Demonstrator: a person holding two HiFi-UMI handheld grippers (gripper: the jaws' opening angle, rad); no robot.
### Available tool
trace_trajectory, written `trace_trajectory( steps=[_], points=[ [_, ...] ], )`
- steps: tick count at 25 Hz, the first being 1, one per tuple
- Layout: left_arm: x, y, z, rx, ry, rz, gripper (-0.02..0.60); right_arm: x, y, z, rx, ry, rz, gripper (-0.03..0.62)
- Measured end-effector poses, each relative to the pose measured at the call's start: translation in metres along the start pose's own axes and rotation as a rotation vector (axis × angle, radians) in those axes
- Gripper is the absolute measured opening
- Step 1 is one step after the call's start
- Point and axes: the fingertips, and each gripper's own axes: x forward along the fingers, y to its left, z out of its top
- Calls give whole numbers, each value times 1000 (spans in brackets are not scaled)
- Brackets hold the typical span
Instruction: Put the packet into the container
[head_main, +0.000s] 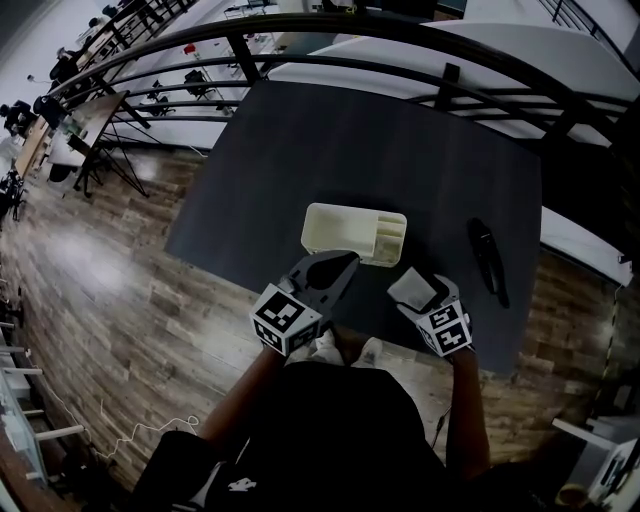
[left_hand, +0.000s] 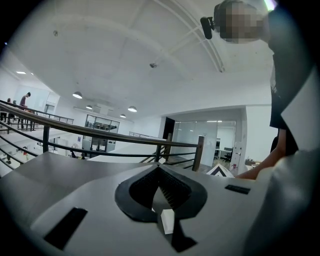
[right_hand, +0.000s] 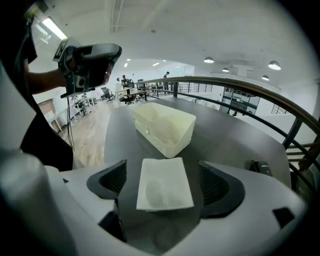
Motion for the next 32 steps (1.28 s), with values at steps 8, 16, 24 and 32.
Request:
trace_trajectory(
  steps=[8,16,24,32],
  points=[
    [-1,2,-1,1,3,-12,5,34,7,-49,-19,167,31,584],
    [-8,7,0,-15,-8,-5,5,42,7,-58,-19,201,21,584],
    [-8,5,5,-24,-27,-11,5,39,-4,-62,-58,268,-28,442],
    [-10,5,4,-26,-24,-1,6,32,-2,-58,-82,275,-11,414]
  ],
)
